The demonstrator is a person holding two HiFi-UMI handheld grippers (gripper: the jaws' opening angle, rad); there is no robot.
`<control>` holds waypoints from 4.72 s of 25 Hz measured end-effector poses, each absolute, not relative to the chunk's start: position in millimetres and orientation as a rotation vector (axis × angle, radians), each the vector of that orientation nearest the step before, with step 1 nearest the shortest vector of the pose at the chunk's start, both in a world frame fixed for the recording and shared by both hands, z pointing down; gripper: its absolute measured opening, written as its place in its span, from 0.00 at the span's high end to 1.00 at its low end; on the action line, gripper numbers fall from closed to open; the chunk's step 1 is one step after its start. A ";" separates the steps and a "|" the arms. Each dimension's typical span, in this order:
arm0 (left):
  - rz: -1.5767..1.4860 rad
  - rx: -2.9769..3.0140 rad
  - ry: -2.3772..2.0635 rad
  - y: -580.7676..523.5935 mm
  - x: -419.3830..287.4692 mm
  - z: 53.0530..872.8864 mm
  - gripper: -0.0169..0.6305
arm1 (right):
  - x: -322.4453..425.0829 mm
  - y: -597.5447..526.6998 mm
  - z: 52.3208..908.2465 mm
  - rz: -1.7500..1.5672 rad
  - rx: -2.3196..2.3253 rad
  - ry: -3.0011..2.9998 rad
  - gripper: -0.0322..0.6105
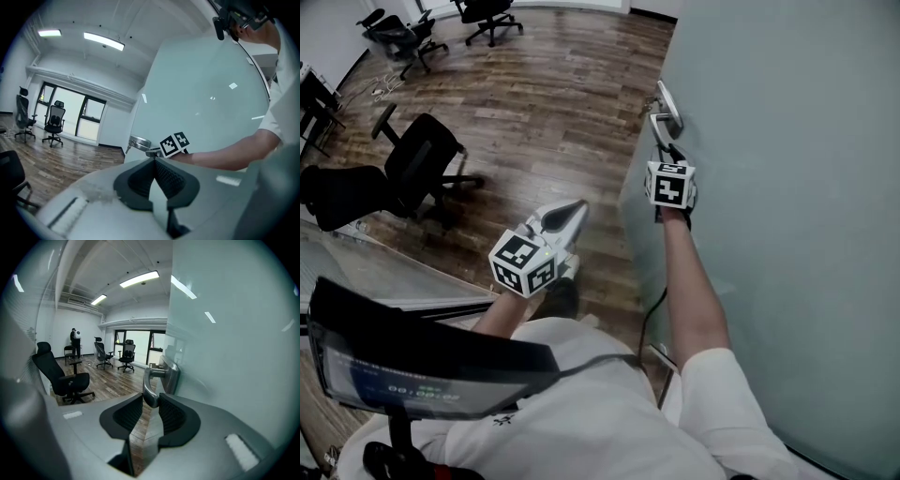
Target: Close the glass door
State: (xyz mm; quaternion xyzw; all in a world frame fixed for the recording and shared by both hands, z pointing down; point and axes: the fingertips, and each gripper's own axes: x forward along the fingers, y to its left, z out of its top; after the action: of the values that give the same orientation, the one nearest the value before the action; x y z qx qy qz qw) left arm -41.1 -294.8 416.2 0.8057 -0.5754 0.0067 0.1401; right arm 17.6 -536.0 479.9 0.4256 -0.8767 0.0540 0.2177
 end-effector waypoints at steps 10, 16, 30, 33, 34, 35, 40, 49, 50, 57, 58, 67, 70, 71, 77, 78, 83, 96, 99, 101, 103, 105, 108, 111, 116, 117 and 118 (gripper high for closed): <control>-0.009 2.210 -1.776 -270.0 -63.6 434.4 0.97 | -4.5 -520.0 498.7 0.122 1.118 -2.438 0.78; -0.041 2.221 -1.782 -221.3 -120.3 439.3 0.97 | -57.5 -460.6 499.6 0.062 1.099 -2.446 0.78; -0.052 2.214 -1.771 -143.1 -146.4 439.8 0.98 | -92.9 -407.9 500.2 0.016 1.043 -2.433 0.76; -0.059 2.208 -1.779 -126.9 -154.0 439.3 0.98 | -101.1 -394.1 500.5 -0.005 1.024 -2.430 0.76; -0.061 2.204 -1.782 -122.6 -156.6 438.9 0.98 | -103.8 -390.2 499.3 -0.013 1.017 -2.428 0.76; -0.063 2.201 -1.784 -118.4 -158.6 438.5 0.98 | -106.6 -385.9 498.3 -0.022 1.008 -2.427 0.76; -0.075 2.198 -1.793 -96.8 -167.7 436.4 0.98 | -120.1 -360.8 498.4 -0.046 0.972 -2.429 0.75; -0.092 2.216 -1.797 -56.2 -178.7 427.6 0.98 | -143.0 -311.0 500.0 -0.070 0.917 -2.426 0.75; -0.092 2.220 -1.794 -51.2 -178.7 427.4 0.98 | -145.1 -305.3 500.2 -0.070 0.910 -2.426 0.75; -0.086 2.249 -1.767 -14.6 -176.2 428.0 0.98 | -162.1 -262.5 501.4 -0.072 0.859 -2.441 0.74; -0.087 2.253 -1.764 -9.5 -176.3 427.7 0.98 | -164.2 -256.4 501.6 -0.074 0.852 -2.444 0.74; -0.092 2.253 -1.770 42.4 -186.6 431.5 0.98 | -183.2 -193.2 500.8 -0.112 0.784 -2.471 0.74; -0.103 2.246 -1.788 64.4 -193.0 441.0 0.98 | -191.0 -162.9 509.8 -0.129 0.752 -2.478 0.74; -0.107 2.242 -1.798 72.5 -194.4 444.3 0.98 | -193.4 -151.4 513.0 -0.136 0.742 -2.482 0.74; -0.134 2.172 -1.898 109.2 -189.1 446.6 0.98 | -196.8 -98.3 516.2 -0.178 0.679 -2.505 0.74; -0.136 2.155 -1.915 116.6 -186.2 445.9 0.98 | -196.1 -88.9 515.6 -0.183 0.664 -2.506 0.74; -0.156 2.053 -2.007 132.6 -174.1 432.3 0.98 | -198.0 -62.1 499.6 -0.191 0.561 -2.547 0.74; -0.130 1.742 -2.247 153.2 -161.7 425.4 0.98 | -194.6 -55.7 499.9 -0.180 0.354 -2.613 0.75; -0.141 1.712 -2.284 195.2 -164.9 431.4 0.98 | -198.3 -14.8 503.8 -0.188 0.332 -2.626 0.75; -0.162 1.711 -2.303 233.5 -168.4 436.1 0.98 | -199.4 24.8 507.5 -0.205 0.325 -2.627 0.75; -0.178 1.716 -2.315 255.4 -170.7 434.5 0.98 | -197.7 49.6 509.5 -0.212 0.314 -2.625 0.75; -0.187 1.717 -2.321 264.5 -171.1 430.4 0.98 | -194.9 61.5 513.0 -0.217 0.292 -2.623 0.75; -0.190 1.731 -2.323 270.3 -168.5 422.1 0.98 | -189.0 74.1 511.8 -0.224 0.258 -2.626 0.75; -0.205 1.731 -2.325 277.4 -170.6 417.4 0.98 | -188.4 88.9 507.5 -0.231 0.224 -2.632 0.75; -0.230 1.755 -2.320 330.3 -166.0 428.9 0.98 | -175.6 155.1 516.1 -0.261 0.191 -2.636 0.75; -0.240 1.768 -2.324 349.1 -163.1 432.8 0.98 | -170.7 176.4 518.5 -0.275 0.192 -2.643 0.75; -0.247 1.778 -2.327 365.7 -160.9 436.1 0.98 | -167.0 196.6 519.7 -0.289 0.187 -2.651 0.74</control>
State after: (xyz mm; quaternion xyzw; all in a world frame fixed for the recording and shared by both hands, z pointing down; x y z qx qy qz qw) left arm -160.9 365.7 436.1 0.6018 -0.7878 -0.0837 0.1013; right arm -167.0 196.6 519.7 0.0679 -0.9646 -0.1051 0.2322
